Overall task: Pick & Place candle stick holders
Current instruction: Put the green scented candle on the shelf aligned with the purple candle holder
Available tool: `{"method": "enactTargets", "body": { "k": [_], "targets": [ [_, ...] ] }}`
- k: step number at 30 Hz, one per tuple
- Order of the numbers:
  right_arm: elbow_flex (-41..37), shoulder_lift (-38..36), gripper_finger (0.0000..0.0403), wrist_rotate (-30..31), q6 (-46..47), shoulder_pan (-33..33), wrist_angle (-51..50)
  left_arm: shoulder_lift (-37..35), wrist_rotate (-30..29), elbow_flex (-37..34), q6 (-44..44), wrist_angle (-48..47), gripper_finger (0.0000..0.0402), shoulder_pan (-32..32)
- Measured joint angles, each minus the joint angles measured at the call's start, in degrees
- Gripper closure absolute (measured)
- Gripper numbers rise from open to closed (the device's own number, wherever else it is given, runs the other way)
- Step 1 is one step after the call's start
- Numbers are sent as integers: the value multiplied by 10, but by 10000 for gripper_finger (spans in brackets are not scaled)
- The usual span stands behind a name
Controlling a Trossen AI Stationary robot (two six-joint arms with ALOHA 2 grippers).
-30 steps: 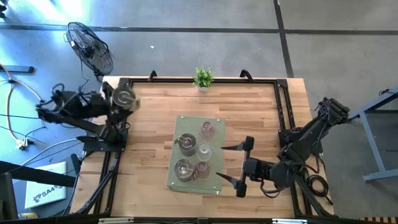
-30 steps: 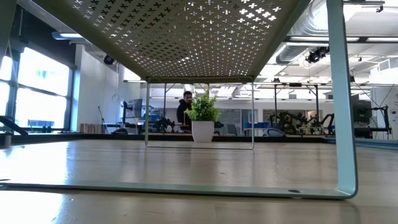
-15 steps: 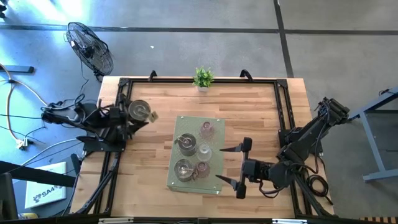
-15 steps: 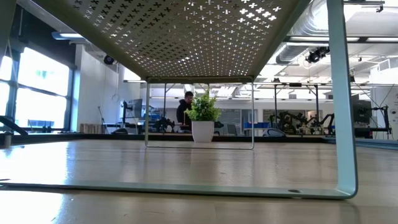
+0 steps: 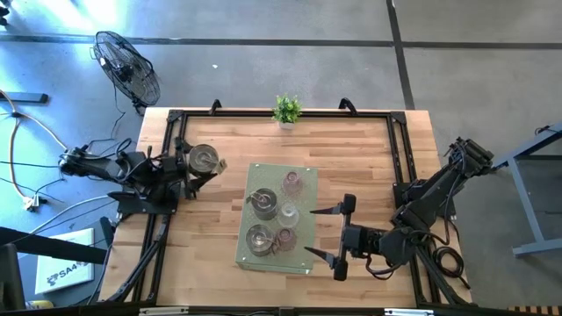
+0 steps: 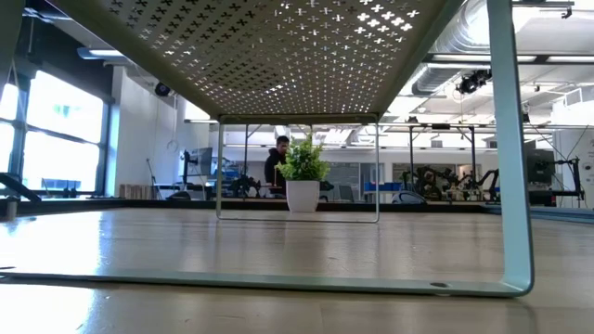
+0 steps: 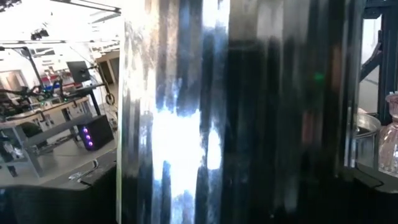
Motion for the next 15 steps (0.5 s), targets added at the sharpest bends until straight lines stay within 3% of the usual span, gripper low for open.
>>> {"method": "enactTargets", "body": {
  "k": [5, 15],
  "targets": [
    [0, 0, 14, 0, 0, 0, 0, 19, 101, -13, -20, 16, 53, 59],
    [0, 0, 14, 2, 19, 0, 0, 141, 320, -36, -68, 132, 53, 232]
  ]
}}
